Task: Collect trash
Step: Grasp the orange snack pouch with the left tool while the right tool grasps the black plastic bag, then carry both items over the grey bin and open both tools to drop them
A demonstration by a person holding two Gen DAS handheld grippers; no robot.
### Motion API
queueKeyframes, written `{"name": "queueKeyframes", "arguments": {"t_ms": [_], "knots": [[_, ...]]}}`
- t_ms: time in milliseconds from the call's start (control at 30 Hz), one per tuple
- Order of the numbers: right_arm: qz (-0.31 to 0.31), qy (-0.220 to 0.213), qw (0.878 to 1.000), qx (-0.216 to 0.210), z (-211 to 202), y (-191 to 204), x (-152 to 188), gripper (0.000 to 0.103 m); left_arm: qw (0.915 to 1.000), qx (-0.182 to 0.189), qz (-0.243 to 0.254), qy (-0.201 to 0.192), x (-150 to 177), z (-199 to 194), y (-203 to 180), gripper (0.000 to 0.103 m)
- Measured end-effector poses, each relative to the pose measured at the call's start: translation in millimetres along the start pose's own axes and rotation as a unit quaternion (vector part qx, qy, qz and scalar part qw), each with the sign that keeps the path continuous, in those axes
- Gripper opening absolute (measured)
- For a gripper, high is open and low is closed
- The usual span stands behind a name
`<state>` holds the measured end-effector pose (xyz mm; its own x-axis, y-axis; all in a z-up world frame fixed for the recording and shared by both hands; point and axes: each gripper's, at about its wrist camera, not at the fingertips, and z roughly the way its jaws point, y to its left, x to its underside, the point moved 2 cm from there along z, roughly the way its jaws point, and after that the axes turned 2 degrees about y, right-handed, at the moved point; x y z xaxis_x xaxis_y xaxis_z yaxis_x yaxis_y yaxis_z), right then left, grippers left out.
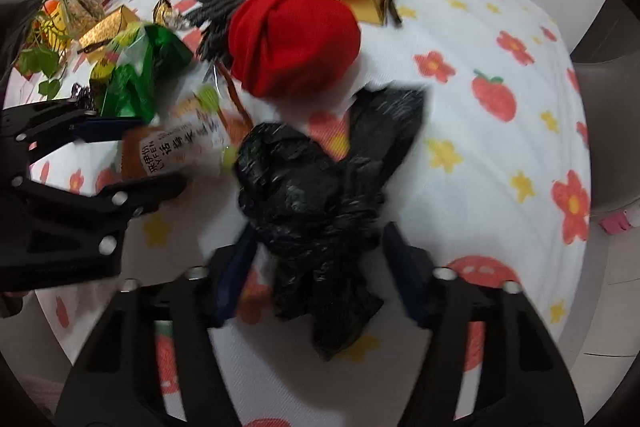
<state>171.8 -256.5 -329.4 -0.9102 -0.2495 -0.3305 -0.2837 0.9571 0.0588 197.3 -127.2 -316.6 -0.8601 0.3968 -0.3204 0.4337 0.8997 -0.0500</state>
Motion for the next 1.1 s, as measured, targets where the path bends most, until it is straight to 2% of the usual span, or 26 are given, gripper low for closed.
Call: {"name": "queueKeyframes", "arguments": {"t_ms": [67, 167, 400, 633, 900, 1100], "knots": [[0.000, -0.002, 1.000, -0.005, -3, 0, 3, 0.041, 0.9998, -0.003, 0.016, -0.013, -1, -2, -8, 0.033], [0.002, -0.008, 1.000, -0.010, -11, 0, 3, 0.036, 0.9995, 0.005, 0.023, -0.019, -2, -9, -13, 0.022], [0.024, -0.037, 0.999, -0.005, -56, -7, 5, 0.033, 0.9987, 0.010, 0.029, -0.041, 0, -53, -24, 0.020], [0.091, -0.069, 0.993, 0.026, -121, -32, 35, 0.033, 0.9941, 0.038, 0.075, -0.068, -4, -106, -66, 0.020], [0.205, -0.113, 0.969, 0.084, -199, -89, 110, 0.033, 0.9774, 0.077, 0.173, -0.093, -12, -147, -164, 0.020], [0.270, -0.118, 0.948, 0.119, -232, -165, 194, 0.034, 0.9686, 0.107, 0.207, -0.086, -14, -148, -268, 0.020]]}}
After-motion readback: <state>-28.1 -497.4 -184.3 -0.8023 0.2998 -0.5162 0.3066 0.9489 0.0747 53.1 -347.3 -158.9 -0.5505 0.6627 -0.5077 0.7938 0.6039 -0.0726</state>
